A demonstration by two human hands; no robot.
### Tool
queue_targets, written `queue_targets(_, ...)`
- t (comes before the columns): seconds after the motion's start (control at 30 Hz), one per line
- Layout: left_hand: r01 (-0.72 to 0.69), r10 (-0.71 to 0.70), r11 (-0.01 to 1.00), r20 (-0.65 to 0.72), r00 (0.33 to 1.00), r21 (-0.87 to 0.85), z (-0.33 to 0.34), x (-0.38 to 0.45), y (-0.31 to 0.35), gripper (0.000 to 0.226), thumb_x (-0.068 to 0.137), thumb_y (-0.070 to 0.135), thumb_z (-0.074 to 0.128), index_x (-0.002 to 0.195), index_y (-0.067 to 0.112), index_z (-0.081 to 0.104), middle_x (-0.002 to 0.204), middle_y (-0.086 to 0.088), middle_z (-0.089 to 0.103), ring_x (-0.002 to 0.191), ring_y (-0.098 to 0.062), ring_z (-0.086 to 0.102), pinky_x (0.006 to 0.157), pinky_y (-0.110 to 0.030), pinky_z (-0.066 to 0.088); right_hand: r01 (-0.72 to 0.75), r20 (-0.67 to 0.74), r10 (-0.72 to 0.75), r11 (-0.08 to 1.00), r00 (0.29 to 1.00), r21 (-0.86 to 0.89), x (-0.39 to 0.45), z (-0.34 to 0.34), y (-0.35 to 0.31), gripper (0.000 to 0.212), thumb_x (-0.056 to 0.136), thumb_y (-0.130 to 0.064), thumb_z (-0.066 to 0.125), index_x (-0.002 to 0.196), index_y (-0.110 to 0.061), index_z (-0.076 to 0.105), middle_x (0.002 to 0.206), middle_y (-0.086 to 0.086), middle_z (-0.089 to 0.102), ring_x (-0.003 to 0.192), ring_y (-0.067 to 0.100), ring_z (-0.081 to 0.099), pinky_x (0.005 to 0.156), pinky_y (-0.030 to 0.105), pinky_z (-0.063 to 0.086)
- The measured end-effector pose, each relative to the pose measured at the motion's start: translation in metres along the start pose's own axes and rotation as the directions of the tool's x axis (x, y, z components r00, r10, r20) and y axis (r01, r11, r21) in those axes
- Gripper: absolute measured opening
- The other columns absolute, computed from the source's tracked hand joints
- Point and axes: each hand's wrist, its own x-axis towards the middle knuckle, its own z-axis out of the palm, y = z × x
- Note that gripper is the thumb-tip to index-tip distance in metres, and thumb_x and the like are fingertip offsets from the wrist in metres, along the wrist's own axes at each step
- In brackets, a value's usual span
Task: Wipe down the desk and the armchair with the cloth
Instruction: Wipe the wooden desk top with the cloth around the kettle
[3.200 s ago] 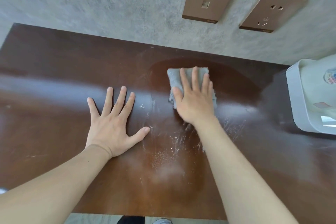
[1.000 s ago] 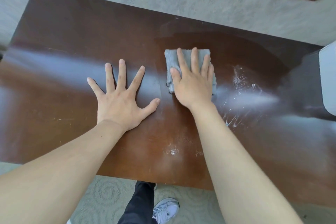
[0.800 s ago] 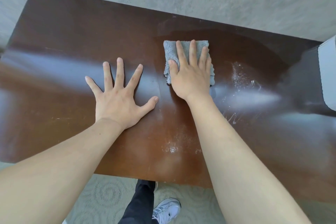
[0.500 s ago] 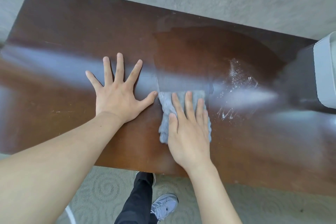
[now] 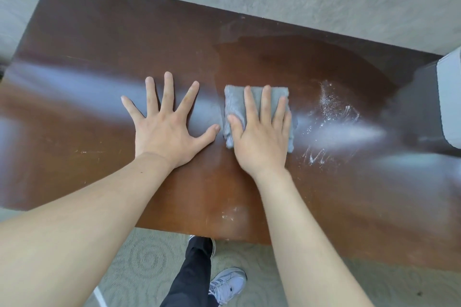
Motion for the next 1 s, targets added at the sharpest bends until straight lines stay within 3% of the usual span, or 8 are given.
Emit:
queue_targets(0.2, 0.0, 0.0, 1.0, -0.001, 1.0, -0.018, -0.004, 0.004, 0.0, 0.093, 0.077, 0.093, 0.01, 0.158, 0.046, 0.004, 0.17, -0.005, 0.0, 0.154, -0.037, -0.006, 0.112, -0.077, 0.004, 0.019, -0.002, -0.019, 0.998, 1.0, 0.054, 0.043, -0.016, -0.006, 0.058, 0.105, -0.051, 0.017, 0.159, -0.034, 0.003, 0.168, 0.001, -0.008, 0.152, 0.034, -0.015, 0.123, 0.047, -0.008)
queue_targets(0.47, -0.004, 0.004, 1.0, 0.0, 1.0, -0.029, -0.003, 0.0, -0.001, 0.094, 0.077, 0.092, 0.014, 0.158, 0.046, 0.003, 0.17, -0.005, -0.001, 0.154, -0.037, -0.006, 0.113, -0.077, 0.004, -0.023, 0.108, 0.0, 0.978, 0.994, 0.21, -0.097, -0.008, 0.003, 0.054, 0.105, -0.05, 0.016, 0.157, -0.04, 0.007, 0.168, -0.007, -0.006, 0.153, 0.023, -0.014, 0.124, 0.04, -0.007)
queue_targets(0.57, -0.003, 0.003, 0.999, -0.006, 1.0, -0.041, -0.003, 0.0, -0.001, 0.093, 0.077, 0.092, 0.015, 0.158, 0.046, 0.005, 0.17, -0.005, 0.0, 0.154, -0.037, -0.005, 0.113, -0.077, 0.004, -0.033, 0.144, 0.002, 0.976, 0.99, 0.215, -0.139, 0.0, -0.001, 0.058, 0.102, -0.056, 0.009, 0.157, -0.041, 0.0, 0.166, -0.01, -0.015, 0.151, 0.02, -0.022, 0.121, 0.036, -0.014)
queue_targets(0.63, -0.002, 0.001, 0.999, -0.014, 1.0, -0.047, -0.003, -0.001, -0.001, 0.093, 0.077, 0.092, 0.016, 0.158, 0.046, 0.006, 0.17, -0.005, 0.001, 0.155, -0.036, -0.005, 0.113, -0.077, 0.004, -0.017, 0.138, -0.001, 0.991, 0.99, 0.13, -0.145, 0.009, -0.004, 0.062, 0.099, -0.059, 0.007, 0.156, -0.04, -0.01, 0.163, -0.007, -0.027, 0.148, 0.024, -0.029, 0.12, 0.037, -0.019)
queue_targets(0.7, -0.005, 0.004, 0.999, -0.021, 1.0, -0.037, -0.002, 0.0, -0.001, 0.093, 0.077, 0.092, 0.015, 0.158, 0.046, 0.006, 0.17, -0.005, 0.001, 0.155, -0.037, -0.004, 0.113, -0.077, 0.004, -0.006, 0.106, 0.0, 0.998, 0.994, 0.056, -0.133, 0.016, -0.005, 0.066, 0.097, -0.061, 0.006, 0.156, -0.037, -0.013, 0.163, -0.003, -0.029, 0.147, 0.029, -0.032, 0.12, 0.041, -0.02)
queue_targets(0.83, -0.007, 0.006, 0.999, -0.018, 1.0, -0.036, -0.001, 0.001, -0.001, 0.094, 0.077, 0.091, 0.015, 0.158, 0.044, 0.007, 0.17, -0.005, 0.002, 0.155, -0.037, -0.004, 0.113, -0.078, 0.004, -0.01, 0.008, 0.01, 0.998, 1.0, 0.061, -0.068, 0.014, -0.004, 0.066, 0.1, -0.061, 0.018, 0.159, -0.033, 0.003, 0.168, 0.002, -0.01, 0.151, 0.032, -0.017, 0.122, 0.044, -0.011)
queue_targets(1.0, -0.002, 0.001, 0.999, -0.017, 1.0, -0.046, -0.002, -0.001, -0.001, 0.095, 0.078, 0.091, 0.018, 0.158, 0.041, 0.007, 0.17, -0.005, 0.003, 0.155, -0.037, -0.004, 0.113, -0.077, 0.003, 0.012, 0.024, -0.014, 0.999, 1.0, 0.051, 0.009, -0.004, -0.007, 0.063, 0.104, -0.056, 0.022, 0.159, -0.032, 0.004, 0.168, 0.003, -0.01, 0.151, 0.035, -0.016, 0.122, 0.047, -0.01)
